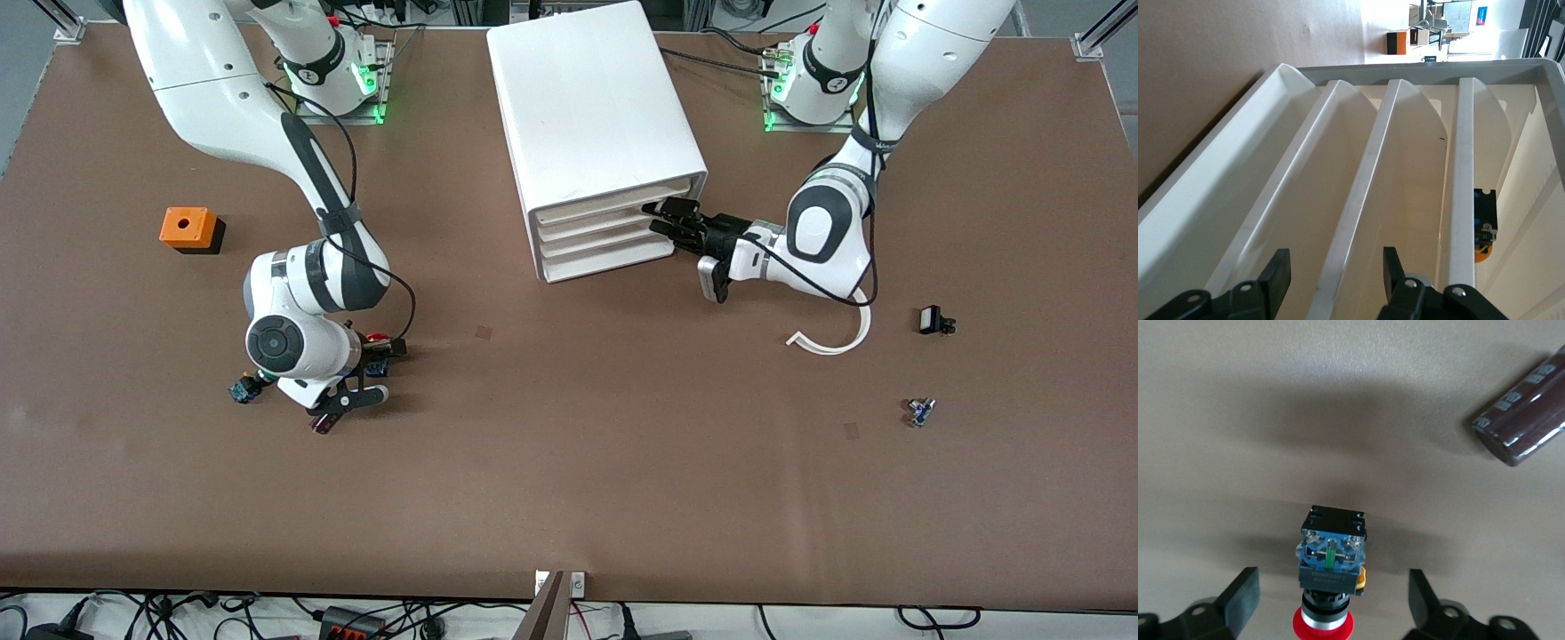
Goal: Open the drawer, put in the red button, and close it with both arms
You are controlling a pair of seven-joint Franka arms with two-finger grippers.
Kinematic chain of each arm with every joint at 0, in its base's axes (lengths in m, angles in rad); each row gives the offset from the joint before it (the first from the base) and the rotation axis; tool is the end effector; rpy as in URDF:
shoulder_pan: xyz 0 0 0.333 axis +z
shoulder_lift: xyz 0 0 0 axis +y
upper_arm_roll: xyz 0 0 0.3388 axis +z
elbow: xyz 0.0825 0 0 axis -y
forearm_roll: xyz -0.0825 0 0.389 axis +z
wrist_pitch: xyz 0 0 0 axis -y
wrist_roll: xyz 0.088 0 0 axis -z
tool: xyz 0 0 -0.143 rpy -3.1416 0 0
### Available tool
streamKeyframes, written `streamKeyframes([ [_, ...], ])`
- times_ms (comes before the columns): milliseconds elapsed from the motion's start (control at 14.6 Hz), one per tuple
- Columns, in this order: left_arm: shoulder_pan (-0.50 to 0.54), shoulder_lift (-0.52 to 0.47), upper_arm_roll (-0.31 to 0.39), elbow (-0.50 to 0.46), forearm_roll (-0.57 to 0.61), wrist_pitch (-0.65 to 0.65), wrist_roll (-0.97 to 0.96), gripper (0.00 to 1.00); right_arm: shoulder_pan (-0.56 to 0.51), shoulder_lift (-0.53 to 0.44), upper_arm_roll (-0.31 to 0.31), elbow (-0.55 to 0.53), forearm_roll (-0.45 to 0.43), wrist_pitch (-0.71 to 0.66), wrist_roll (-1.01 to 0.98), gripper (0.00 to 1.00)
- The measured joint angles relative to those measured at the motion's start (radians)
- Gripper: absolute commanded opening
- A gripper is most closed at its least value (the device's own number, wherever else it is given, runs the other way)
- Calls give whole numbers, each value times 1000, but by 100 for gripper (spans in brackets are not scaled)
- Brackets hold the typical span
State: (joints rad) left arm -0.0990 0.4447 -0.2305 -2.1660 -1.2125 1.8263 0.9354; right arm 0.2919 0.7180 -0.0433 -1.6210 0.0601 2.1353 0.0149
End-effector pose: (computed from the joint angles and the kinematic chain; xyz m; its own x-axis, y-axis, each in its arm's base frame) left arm 0.4548 -0.2729 0.2012 0.8955 -0.4406 -0.0625 -0.0795 -0.2964 0.9517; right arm 0.6569 0.1739 0.1654 0.9589 0.1997 -0.2017 0.2016 -0.9794 -0.0118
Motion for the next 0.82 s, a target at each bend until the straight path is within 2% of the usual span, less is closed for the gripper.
streamKeyframes([
  [68, -1, 4, 0, 0, -2, 0, 0, 20, 0, 2, 0, 0, 1, -1, 0, 59],
  [137, -3, 11, -2, -2, -2, -1, 0, 12, 0, 5, 0, 0, 1, -2, 0, 50],
  [205, -5, 17, -4, -3, -2, -2, 1, 8, 0, 8, 0, -1, 1, -3, 0, 35],
  [342, -5, 21, -6, 3, -6, -14, 13, 6, 0, 11, 0, -2, 1, -3, 0, 7],
  [411, -5, 21, -6, 11, -6, -14, 17, 6, 0, 10, 0, -2, 1, -3, 0, 0],
  [616, -2, 43, 12, 63, -4, -4, 20, 8, 3, -1, 1, 18, 1, -4, 0, 0],
  [753, 7, 100, 32, 146, -4, -5, 20, 11, 6, -19, 2, 78, 1, -48, -2, 0],
  [821, 15, 134, 41, 196, -4, -16, 20, 29, 8, -29, 6, 130, 1, -90, -3, 0],
])
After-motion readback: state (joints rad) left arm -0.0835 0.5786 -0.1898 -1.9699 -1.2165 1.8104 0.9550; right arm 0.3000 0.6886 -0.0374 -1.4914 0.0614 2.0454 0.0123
